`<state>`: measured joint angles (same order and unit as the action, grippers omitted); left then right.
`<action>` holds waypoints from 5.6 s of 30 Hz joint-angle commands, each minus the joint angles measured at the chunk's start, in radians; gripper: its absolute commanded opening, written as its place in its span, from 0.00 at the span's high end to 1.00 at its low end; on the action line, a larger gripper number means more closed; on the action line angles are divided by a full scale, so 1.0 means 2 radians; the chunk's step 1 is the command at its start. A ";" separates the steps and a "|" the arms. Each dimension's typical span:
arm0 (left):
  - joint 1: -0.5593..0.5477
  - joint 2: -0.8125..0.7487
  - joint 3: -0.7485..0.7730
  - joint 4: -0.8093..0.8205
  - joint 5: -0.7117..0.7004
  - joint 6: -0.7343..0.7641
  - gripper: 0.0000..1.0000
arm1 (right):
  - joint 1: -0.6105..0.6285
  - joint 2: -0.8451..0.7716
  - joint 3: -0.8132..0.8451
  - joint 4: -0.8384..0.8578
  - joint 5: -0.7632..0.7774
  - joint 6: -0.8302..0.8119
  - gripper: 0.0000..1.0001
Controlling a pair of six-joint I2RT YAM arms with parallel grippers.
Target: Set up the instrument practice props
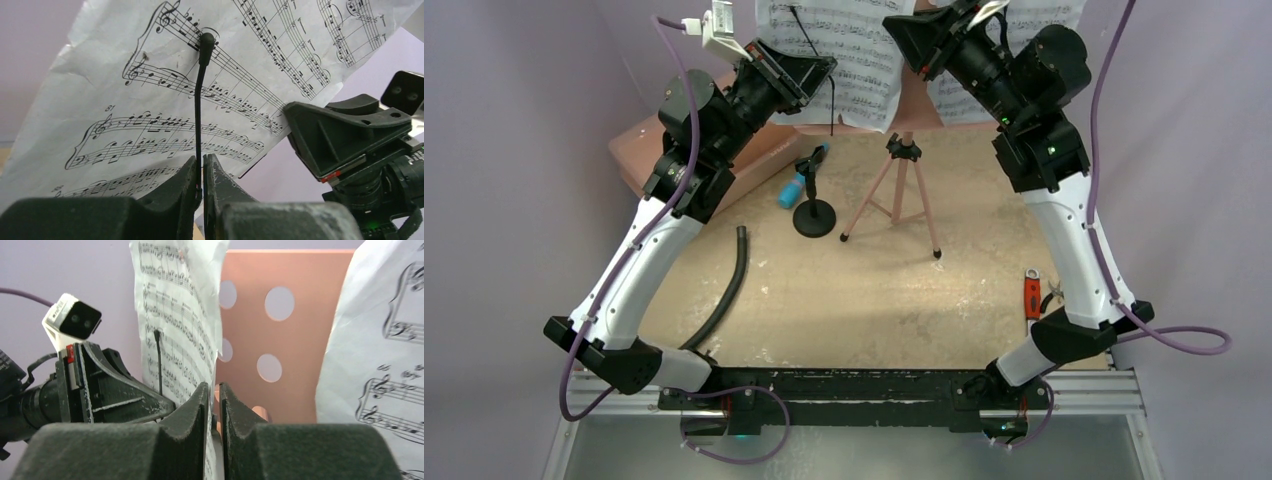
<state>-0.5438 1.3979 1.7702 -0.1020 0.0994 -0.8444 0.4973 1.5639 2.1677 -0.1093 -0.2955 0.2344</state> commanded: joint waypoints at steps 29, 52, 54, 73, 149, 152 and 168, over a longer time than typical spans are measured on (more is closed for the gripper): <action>-0.001 -0.007 -0.007 0.073 0.041 0.026 0.91 | 0.002 0.021 0.050 0.028 -0.012 0.007 1.00; -0.001 -0.049 -0.046 0.076 0.012 0.036 0.56 | 0.002 -0.022 0.004 0.048 0.019 0.004 0.72; -0.001 -0.055 -0.052 0.077 0.010 0.038 0.52 | 0.001 -0.024 0.002 0.048 0.020 0.004 0.70; -0.001 -0.071 -0.062 0.059 -0.017 0.043 0.40 | 0.001 -0.001 0.024 0.043 -0.039 0.018 0.61; -0.001 -0.083 -0.075 0.036 -0.078 0.029 0.46 | 0.011 -0.109 -0.180 0.196 0.098 0.014 1.00; -0.001 -0.085 -0.077 0.038 -0.078 0.029 0.46 | 0.011 -0.114 -0.185 0.200 0.108 0.013 1.00; -0.001 -0.094 -0.077 0.035 -0.079 0.036 0.41 | 0.011 -0.110 -0.179 0.205 0.122 0.016 0.88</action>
<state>-0.5442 1.2396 1.6207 -0.0448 -0.0544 -0.7837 0.5163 1.3552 1.7889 0.2485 -0.0692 0.2752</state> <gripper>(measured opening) 0.581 0.081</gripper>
